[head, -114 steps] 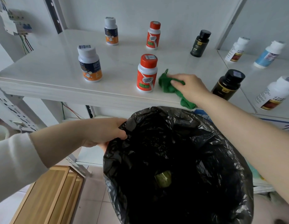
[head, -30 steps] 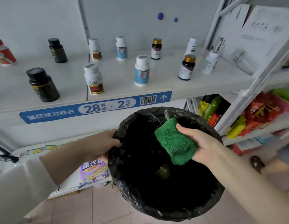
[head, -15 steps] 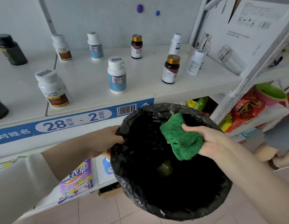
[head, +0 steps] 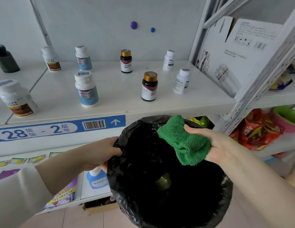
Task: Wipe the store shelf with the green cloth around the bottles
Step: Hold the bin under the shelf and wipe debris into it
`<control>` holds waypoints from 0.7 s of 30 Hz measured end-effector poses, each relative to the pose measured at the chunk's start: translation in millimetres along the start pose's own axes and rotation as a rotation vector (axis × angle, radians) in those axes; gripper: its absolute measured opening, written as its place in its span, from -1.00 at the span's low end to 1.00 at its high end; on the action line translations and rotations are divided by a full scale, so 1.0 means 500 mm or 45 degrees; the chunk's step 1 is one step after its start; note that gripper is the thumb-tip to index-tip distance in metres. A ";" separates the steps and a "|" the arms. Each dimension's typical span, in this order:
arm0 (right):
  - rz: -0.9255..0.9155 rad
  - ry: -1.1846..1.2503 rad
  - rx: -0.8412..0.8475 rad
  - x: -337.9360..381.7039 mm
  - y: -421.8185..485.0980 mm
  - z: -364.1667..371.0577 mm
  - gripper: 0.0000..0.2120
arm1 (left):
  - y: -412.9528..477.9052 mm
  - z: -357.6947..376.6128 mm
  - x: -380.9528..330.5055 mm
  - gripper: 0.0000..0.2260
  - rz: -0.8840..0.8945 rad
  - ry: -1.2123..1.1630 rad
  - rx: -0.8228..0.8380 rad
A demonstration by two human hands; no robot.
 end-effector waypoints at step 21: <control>-0.386 -0.232 -0.553 0.303 0.087 -0.243 -0.75 | 0.105 0.185 -0.217 -0.65 0.076 0.016 0.081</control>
Point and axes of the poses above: each hand's wrist, its own y-axis towards the middle knuckle, its own z-axis out of the palm, x = y × z, the point moved 3 cm from there along y, towards the middle knuckle, and after that the axes turned 10 degrees about -z, right-handed, at the moved point
